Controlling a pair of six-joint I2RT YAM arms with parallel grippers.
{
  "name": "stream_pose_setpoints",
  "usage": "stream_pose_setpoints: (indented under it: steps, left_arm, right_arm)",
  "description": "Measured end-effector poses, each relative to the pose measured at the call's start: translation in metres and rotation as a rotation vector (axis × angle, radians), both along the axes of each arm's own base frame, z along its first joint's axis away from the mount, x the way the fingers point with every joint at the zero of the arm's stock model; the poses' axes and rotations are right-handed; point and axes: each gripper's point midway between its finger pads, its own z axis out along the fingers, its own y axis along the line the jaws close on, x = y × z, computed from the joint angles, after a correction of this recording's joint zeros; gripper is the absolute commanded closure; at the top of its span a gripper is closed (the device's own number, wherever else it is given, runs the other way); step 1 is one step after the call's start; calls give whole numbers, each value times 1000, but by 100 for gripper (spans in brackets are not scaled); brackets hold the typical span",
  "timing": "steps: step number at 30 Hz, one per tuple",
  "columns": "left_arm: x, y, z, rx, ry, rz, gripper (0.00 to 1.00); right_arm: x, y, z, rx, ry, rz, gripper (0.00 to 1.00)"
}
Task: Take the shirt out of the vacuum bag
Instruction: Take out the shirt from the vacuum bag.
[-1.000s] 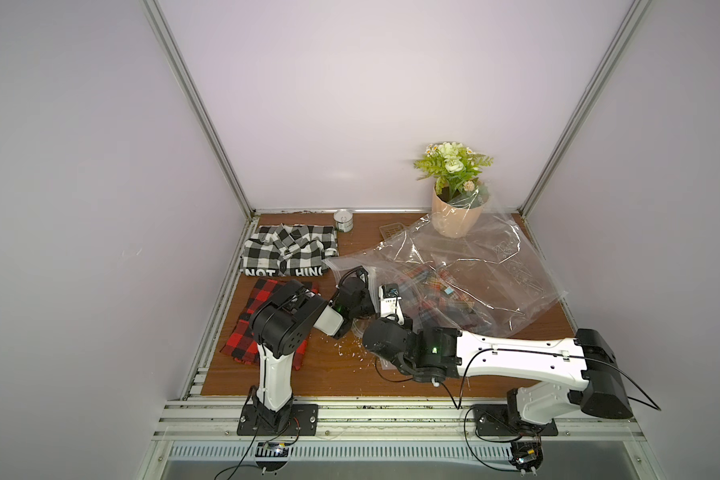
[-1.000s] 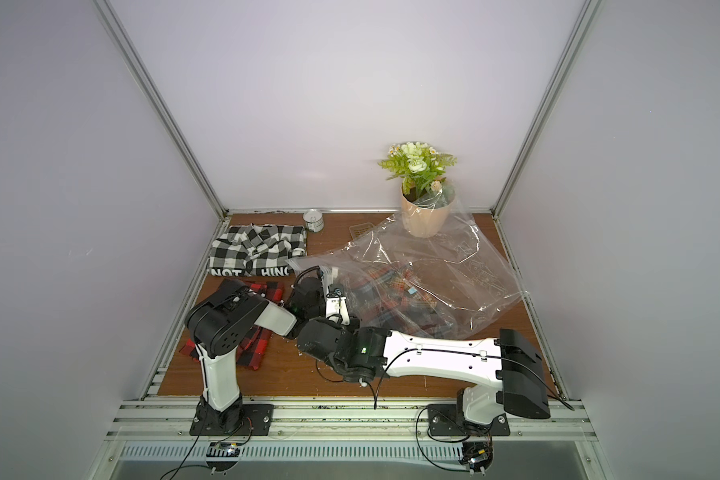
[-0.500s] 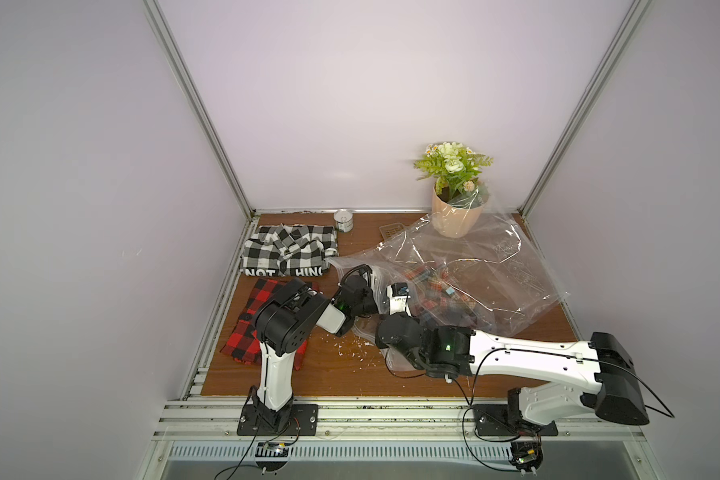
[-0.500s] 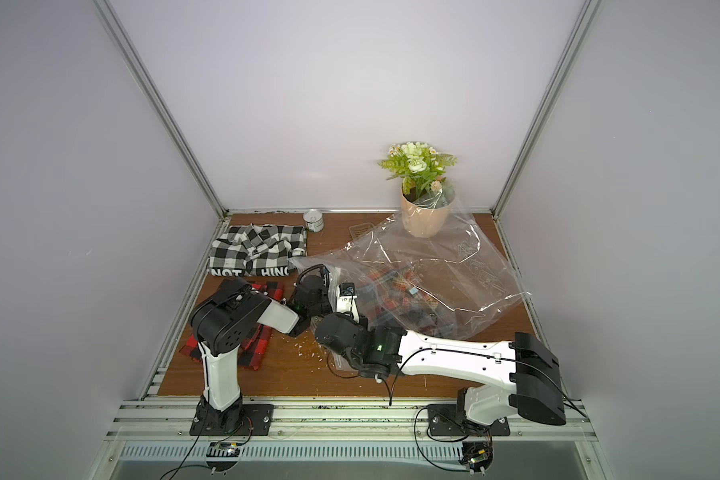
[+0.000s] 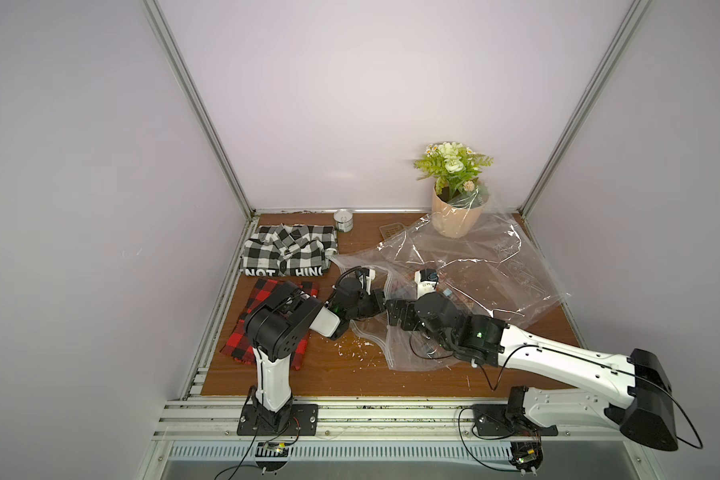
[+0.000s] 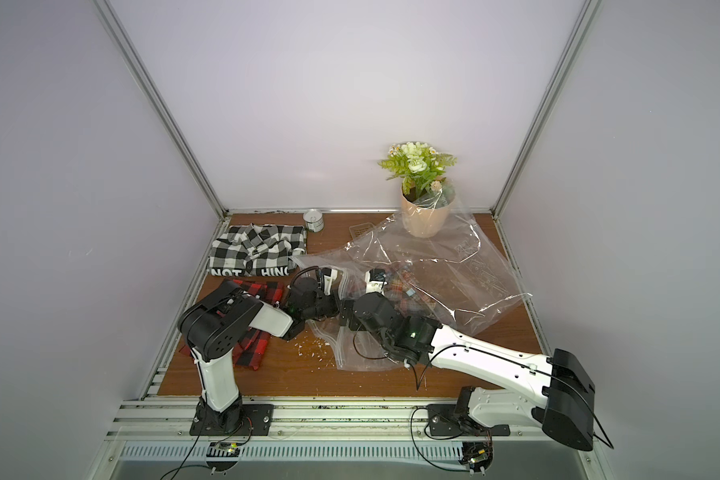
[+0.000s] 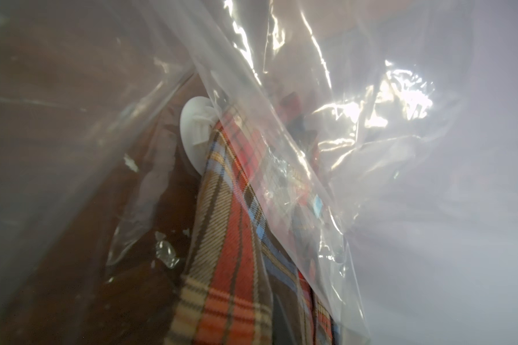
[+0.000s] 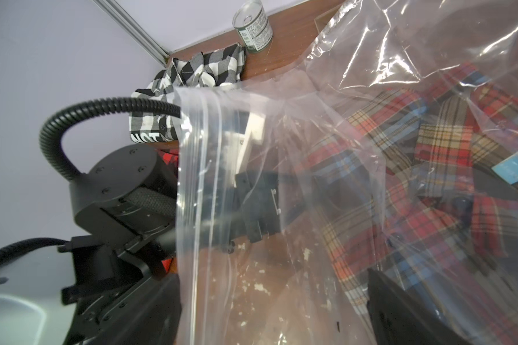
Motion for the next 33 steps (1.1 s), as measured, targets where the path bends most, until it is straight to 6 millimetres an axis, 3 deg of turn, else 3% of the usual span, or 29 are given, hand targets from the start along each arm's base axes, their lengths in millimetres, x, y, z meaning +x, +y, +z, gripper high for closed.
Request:
stream_pose_setpoints:
  steps: [5,9,15,21,24,29,33]
  left_arm:
    - [-4,7,1,7,3,-4,99]
    - [-8,12,10,21,-10,-10,99]
    - [-12,19,23,35,-38,-16,100]
    - [-17,28,13,69,-14,-13,100]
    - [-17,31,11,76,-7,-10,100]
    - [-18,35,8,91,-2,-12,100]
    - [-19,36,10,98,-2,-16,100]
  right_arm:
    - [34,-40,2,7,3,-114,1]
    - [59,-85,-20,-29,40,-230,1]
    - [74,-143,-52,-50,102,-354,1]
    - [84,-188,-81,-33,149,-458,4]
    - [87,-206,-98,-31,183,-494,17]
    - [90,-231,-127,-15,240,-545,69]
    - [93,-247,-141,-20,268,-591,90]
